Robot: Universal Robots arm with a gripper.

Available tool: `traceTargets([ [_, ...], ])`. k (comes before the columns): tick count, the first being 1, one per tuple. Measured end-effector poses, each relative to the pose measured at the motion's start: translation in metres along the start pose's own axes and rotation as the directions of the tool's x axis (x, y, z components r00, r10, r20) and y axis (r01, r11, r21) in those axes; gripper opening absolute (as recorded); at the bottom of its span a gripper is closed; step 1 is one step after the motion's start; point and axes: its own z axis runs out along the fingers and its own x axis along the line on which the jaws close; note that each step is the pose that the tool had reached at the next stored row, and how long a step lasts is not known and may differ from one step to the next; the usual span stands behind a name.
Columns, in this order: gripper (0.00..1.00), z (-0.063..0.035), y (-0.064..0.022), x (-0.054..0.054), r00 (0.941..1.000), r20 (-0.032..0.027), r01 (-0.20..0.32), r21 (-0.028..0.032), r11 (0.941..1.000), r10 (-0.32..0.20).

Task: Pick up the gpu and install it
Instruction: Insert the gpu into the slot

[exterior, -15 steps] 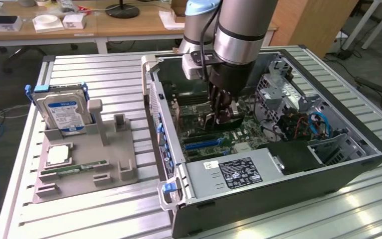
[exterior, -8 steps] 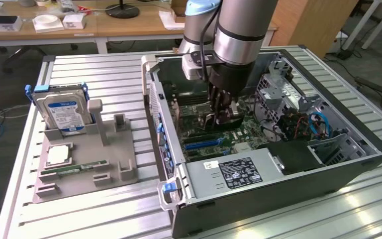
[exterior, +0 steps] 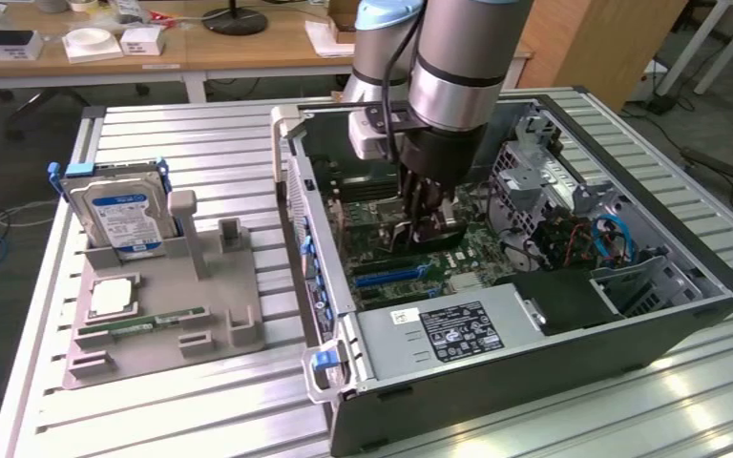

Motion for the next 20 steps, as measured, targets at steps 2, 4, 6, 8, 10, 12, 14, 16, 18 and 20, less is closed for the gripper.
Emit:
traceTargets([
  [2, 0.27, 0.0020, 0.0000, 0.000, 1.0000, -0.0001, 0.000, 0.0000, 1.0000, 0.000],
  [4, 0.27, 0.0043, 0.0000, 0.000, 1.0000, 0.0000, 0.000, 0.0000, 1.0000, 0.000],
  [6, 0.27, 0.0067, 0.0000, 0.000, 1.0000, 0.0000, 0.000, 0.0000, 1.0000, 0.000],
  [8, 0.27, 0.0091, 0.0000, 0.000, 1.0000, 0.0000, 0.000, 0.0000, 1.0000, 0.000],
  [10, 0.27, 0.0113, 0.0000, 0.000, 1.0000, 0.0000, 0.000, 0.0000, 1.0000, 0.000],
  [12, 0.27, 0.0135, 0.0000, 0.000, 1.0000, 0.0000, 0.000, 0.0001, 1.0000, 0.000],
  [14, 0.27, 0.0154, 0.0000, 0.000, 1.0000, 0.0000, 0.000, 0.0000, 1.0000, 0.000],
  [16, 0.27, 0.0172, 0.0000, 0.000, 1.0000, 0.0000, 0.000, 0.0000, 1.0000, 0.000],
  [18, 0.27, 0.0189, 0.0000, 0.000, 1.0000, 0.0001, 0.000, 0.0000, 1.0000, 0.000],
  [20, 0.27, 0.0207, 0.0000, 0.000, 1.0000, 0.0000, 0.000, 0.0000, 1.0000, 0.000],
])
